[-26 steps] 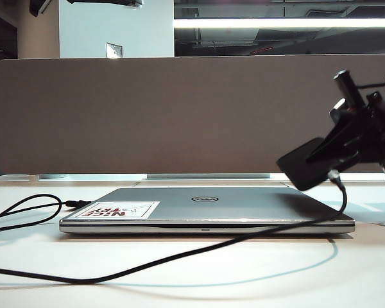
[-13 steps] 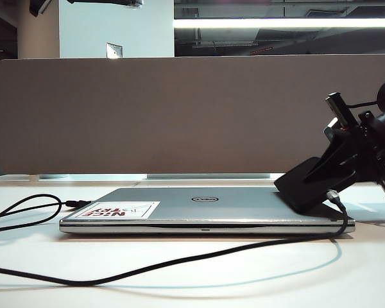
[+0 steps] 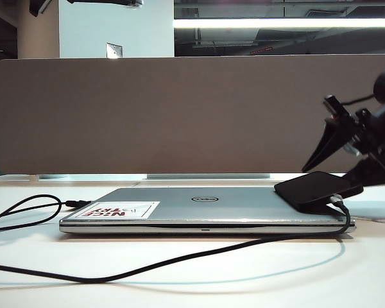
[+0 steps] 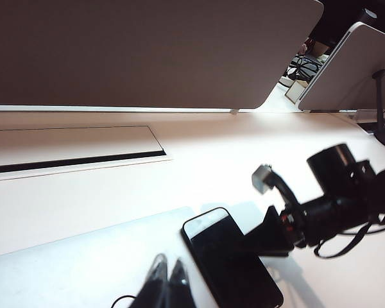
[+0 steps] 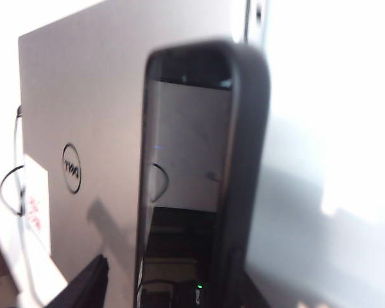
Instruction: Pick up the charging cable and the phone, plug the charging cable into the charging port on the phone, and finally place them back on the table.
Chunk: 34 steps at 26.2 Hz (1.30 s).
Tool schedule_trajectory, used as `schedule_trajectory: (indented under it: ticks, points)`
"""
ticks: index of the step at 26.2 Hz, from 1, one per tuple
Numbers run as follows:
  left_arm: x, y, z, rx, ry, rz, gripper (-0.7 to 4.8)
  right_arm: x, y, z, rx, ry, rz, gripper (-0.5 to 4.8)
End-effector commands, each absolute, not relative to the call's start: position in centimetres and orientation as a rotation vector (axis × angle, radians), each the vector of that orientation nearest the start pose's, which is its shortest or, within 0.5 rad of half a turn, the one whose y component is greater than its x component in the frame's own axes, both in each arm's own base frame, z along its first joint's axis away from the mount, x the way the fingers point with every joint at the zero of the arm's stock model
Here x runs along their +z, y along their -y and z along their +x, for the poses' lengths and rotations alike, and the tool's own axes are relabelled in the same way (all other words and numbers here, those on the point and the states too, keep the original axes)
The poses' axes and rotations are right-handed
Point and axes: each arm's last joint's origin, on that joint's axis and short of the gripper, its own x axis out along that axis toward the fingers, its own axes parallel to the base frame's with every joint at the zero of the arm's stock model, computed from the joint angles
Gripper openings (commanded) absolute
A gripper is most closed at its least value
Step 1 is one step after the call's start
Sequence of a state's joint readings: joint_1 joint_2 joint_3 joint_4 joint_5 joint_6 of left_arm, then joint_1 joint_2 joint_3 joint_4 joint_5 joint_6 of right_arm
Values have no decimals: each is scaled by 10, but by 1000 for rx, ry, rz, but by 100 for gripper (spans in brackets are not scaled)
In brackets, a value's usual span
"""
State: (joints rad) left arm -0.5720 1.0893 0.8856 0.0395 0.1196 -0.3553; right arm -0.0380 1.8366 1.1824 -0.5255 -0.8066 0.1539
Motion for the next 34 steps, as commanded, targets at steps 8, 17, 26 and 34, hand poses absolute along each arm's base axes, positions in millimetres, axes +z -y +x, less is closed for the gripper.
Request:
schedule_trajectory:
  ticks: [8, 17, 26, 34]
  points:
    - [332, 135, 203, -656, -282, -294, -6, 231, -1, 354, 445, -1139, 341, 214]
    - [344, 127, 190, -665, -247, -253, -6, 287, -2, 327, 408, -1003, 304, -9]
    - [351, 106, 157, -663, -292, -168, -6, 345, -21, 274, 447, -860, 172, -8]
    - [357, 81, 119, -675, -271, -62, -6, 381, -41, 223, 461, -473, 48, -8]
